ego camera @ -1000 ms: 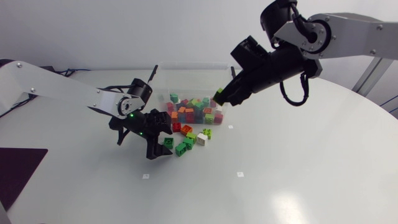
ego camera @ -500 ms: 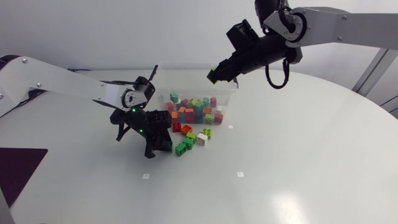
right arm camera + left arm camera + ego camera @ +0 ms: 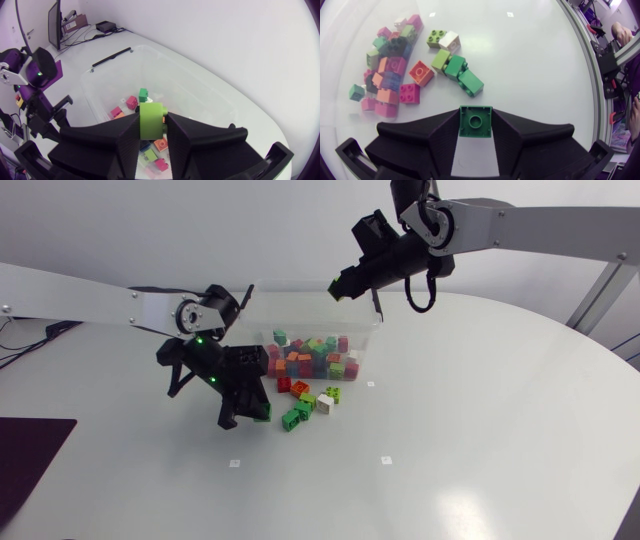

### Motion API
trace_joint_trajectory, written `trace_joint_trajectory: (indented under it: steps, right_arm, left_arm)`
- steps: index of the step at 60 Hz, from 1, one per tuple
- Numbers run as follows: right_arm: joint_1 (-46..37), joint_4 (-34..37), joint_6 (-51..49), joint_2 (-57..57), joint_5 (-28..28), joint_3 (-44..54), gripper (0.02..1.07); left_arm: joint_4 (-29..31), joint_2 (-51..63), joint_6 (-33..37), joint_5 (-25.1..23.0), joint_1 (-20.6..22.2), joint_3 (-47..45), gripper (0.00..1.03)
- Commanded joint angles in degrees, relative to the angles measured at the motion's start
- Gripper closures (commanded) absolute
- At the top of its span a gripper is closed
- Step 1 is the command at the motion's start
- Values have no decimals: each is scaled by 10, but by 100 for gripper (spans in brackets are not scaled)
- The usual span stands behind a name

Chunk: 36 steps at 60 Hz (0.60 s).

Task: Place the duplo bricks in the container

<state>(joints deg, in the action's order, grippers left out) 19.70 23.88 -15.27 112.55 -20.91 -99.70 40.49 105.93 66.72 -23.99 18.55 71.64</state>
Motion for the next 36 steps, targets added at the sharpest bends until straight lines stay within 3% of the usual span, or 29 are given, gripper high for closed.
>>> trace_joint_trajectory:
  steps: [1, 14, 19, 23, 29, 36]
  right_arm:
    - [1, -9, 16, 29, 14, -27, 85]
    - [10, -8, 16, 64, 39, -59, 84]
    - [14, -6, 17, 74, 49, -71, 78]
    - [17, -2, 19, 81, 58, -81, 65]
    - [19, 2, 18, 82, 72, -83, 19]
    - [17, 3, 18, 60, 75, -64, 11]
  left_arm:
    - [13, -48, 14, -15, -4, 10, 74]
    - [12, -122, -22, -32, -8, 24, 74]
    - [11, -138, -38, -38, -11, 34, 74]
    - [9, -143, -59, -48, -16, 50, 74]
    - [-17, -142, -103, -52, -25, 73, 73]
    - [-88, -138, -172, -52, -33, 81, 72]
